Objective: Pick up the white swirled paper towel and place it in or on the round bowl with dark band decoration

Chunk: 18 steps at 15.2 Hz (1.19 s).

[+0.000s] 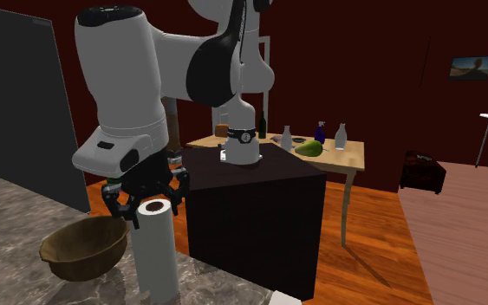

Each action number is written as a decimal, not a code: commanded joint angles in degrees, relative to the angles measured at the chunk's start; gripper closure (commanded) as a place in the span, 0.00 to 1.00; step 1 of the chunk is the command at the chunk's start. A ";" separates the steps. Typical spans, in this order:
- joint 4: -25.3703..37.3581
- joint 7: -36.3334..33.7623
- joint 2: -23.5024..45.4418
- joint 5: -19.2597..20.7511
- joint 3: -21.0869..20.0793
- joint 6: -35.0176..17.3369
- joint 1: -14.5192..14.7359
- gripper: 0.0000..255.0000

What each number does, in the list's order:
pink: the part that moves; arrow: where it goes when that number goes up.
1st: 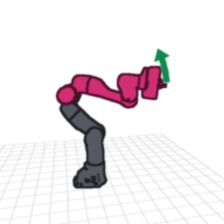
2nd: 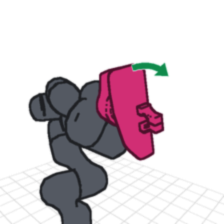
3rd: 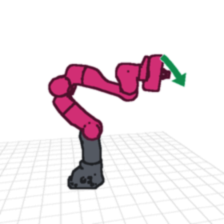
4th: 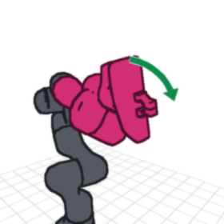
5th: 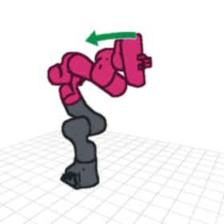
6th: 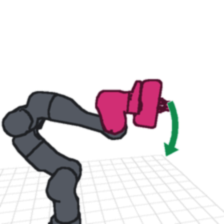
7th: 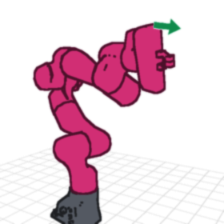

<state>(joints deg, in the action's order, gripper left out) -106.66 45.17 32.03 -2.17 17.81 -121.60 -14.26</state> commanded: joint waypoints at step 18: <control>1.50 -0.37 -7.40 2.06 1.30 8.68 1.07 1.00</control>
<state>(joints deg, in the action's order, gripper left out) -105.32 44.81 25.16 -0.26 19.02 -113.60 -13.25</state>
